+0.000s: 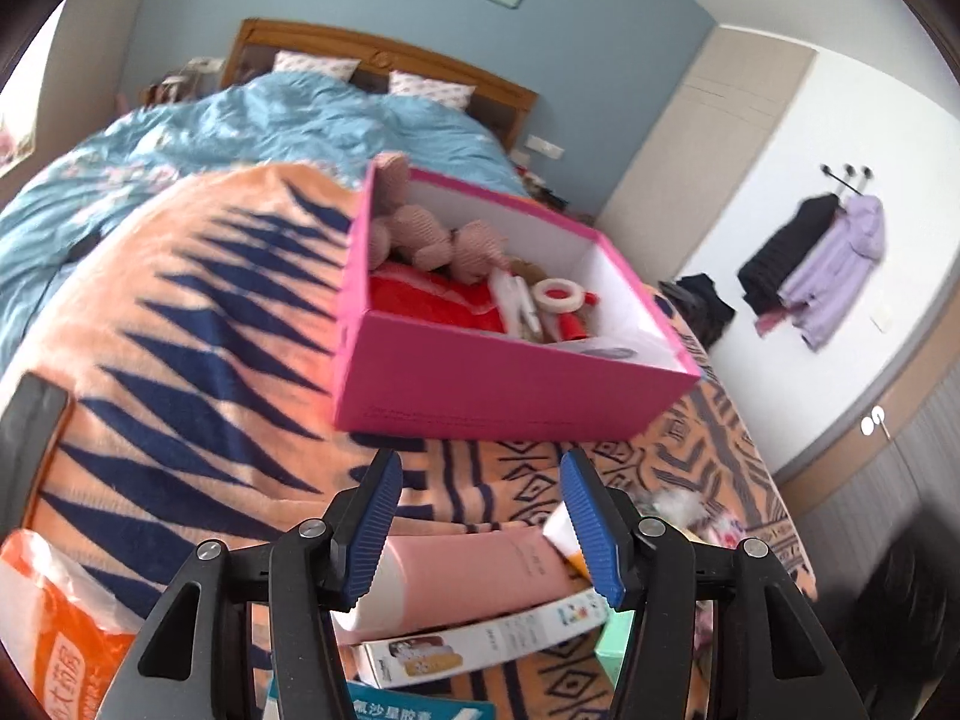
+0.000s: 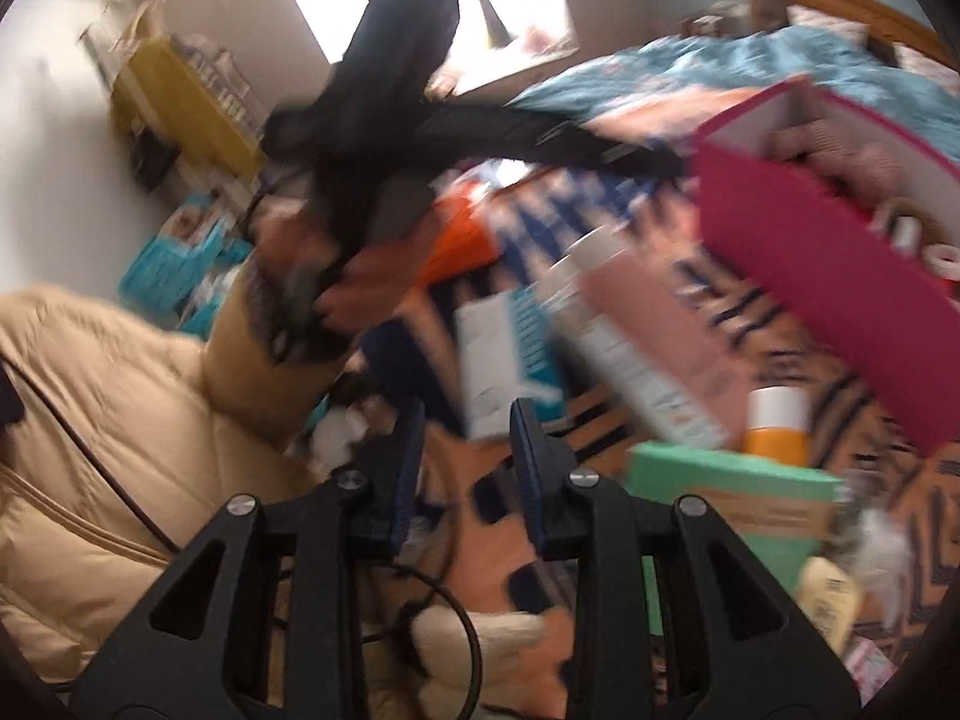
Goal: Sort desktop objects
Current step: 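Withdraw both grippers from the box toward the item pile, then lower both grippers onto the brown knitted monkey plush in the pile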
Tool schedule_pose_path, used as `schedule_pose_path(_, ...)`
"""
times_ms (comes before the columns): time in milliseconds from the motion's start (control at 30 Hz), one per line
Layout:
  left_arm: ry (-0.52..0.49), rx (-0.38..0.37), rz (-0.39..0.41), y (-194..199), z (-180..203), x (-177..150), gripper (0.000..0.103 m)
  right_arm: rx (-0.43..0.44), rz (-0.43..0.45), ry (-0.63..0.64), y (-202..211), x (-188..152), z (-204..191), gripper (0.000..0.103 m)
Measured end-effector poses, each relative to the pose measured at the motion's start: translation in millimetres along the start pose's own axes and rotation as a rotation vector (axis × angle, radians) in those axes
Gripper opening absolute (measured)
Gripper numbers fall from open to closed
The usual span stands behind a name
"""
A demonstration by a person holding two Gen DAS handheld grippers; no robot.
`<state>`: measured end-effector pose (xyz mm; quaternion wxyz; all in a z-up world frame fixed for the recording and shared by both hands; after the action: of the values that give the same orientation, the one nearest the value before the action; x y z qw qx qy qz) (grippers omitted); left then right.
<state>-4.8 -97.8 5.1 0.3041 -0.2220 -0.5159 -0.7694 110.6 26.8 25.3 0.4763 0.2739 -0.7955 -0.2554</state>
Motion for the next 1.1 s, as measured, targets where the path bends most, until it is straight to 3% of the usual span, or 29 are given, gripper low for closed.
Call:
schedule_pose_path(200,0.044,0.009,-0.007,-6,-13,-3,0.056,0.167,-0.228,-0.012,-81,-18,-14,0.033)
schedule_pose_path(233,0.046,0.011,-0.006,-6,-13,-3,0.056,0.174,-0.253,-0.032,-91,-20,-13,0.036)
schedule_pose_path(267,0.048,0.013,-0.004,-7,-14,-4,0.056,0.182,-0.275,-0.043,-98,-22,-12,0.046)
schedule_pose_path(300,0.048,0.016,-0.003,-7,-15,-4,0.056,0.195,-0.281,-0.043,-103,-22,-13,0.053)
schedule_pose_path(433,0.049,0.023,-0.010,-10,-17,-5,0.056,0.261,-0.244,-0.067,-105,-16,-16,0.053)
schedule_pose_path(533,0.048,0.023,-0.019,-12,-18,-6,0.056,0.223,-0.275,-0.045,-117,-21,-19,0.043)
schedule_pose_path(733,0.000,0.033,-0.018,-2,-19,-2,0.056,0.242,-0.180,-0.035,-91,-19,-21,0.016)
schedule_pose_path(933,-0.011,0.158,0.010,-2,-34,12,0.056,0.242,-0.025,-0.048,-28,-10,-10,0.014)
schedule_pose_path(1100,0.046,0.220,-0.052,-21,-62,6,0.056,0.092,0.158,-0.078,39,3,18,0.014)
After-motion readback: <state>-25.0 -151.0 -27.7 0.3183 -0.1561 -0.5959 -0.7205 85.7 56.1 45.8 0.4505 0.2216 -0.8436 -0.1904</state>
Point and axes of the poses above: each gripper's, at about its wrist camera, not at the fingertips, and y roughly against the way its jaws point, z to its right, x to its top, the point moved 2 cm from there along -y, roughly the way its jaws point, and after that the axes turned 6 degrees about x, right-handed, at the moved point
